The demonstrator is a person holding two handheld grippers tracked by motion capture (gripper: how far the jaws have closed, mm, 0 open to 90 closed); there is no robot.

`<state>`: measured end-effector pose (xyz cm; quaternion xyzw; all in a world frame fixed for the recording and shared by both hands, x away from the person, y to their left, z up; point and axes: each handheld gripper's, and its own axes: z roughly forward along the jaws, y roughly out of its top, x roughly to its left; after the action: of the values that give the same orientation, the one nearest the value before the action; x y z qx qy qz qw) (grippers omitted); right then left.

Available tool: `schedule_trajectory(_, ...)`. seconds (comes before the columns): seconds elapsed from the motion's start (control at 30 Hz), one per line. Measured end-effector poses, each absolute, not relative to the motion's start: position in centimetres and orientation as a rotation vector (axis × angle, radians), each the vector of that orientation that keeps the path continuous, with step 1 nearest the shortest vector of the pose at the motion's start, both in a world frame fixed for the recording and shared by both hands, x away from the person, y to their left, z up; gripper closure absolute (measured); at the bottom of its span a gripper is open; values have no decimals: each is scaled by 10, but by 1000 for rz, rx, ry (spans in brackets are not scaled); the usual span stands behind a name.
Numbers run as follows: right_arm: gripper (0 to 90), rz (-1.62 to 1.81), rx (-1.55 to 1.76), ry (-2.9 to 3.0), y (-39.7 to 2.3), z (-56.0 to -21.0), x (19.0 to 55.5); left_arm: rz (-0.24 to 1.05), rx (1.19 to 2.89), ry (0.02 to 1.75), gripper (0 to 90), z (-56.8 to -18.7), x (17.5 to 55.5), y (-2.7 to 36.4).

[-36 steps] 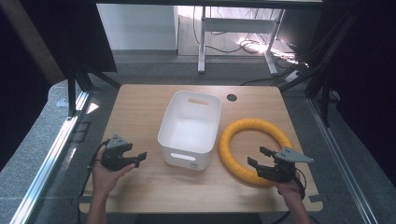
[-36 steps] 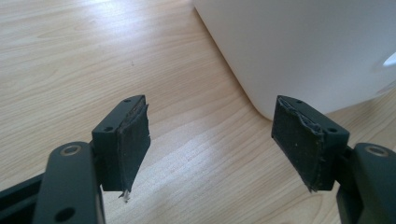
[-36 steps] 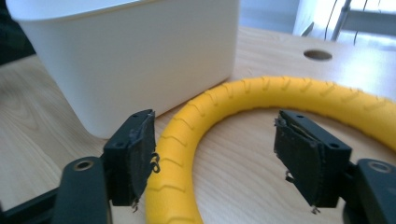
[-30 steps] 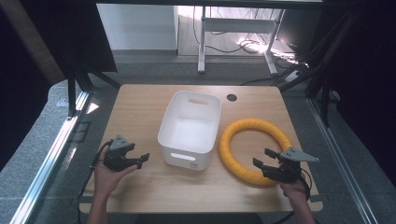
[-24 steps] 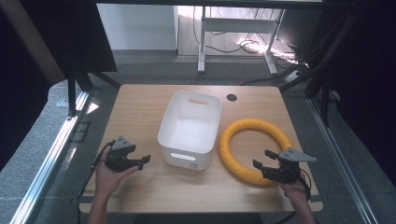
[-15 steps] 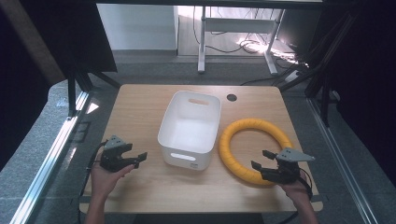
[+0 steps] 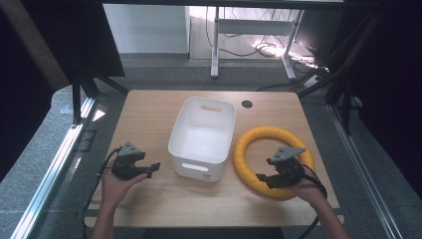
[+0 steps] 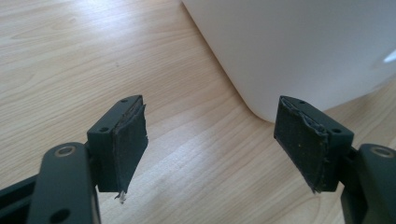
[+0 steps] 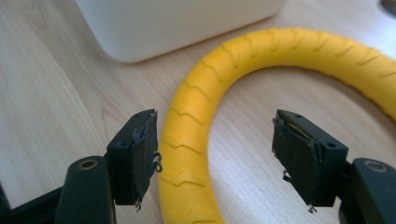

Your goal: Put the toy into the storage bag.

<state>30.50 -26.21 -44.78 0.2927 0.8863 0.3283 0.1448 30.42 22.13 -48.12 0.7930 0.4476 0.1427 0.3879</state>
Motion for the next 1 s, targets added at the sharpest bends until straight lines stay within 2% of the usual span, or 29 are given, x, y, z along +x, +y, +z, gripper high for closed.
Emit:
schedule_trajectory(0.17,308,837,833,2648,-251,-453,312,361,2031,1145,255,-483,304,220)
schedule_trajectory(0.47,287,513,766,2880,-231,-486,320,356,2050,1148,248,-486,303,218)
schedule_trajectory(0.63,311,436,758,2916,-228,-493,323,351,2059,1147,243,-488,303,217)
schedule_trajectory(1.0,436,291,746,2994,-223,-502,333,347,1998,1148,244,-485,303,219)
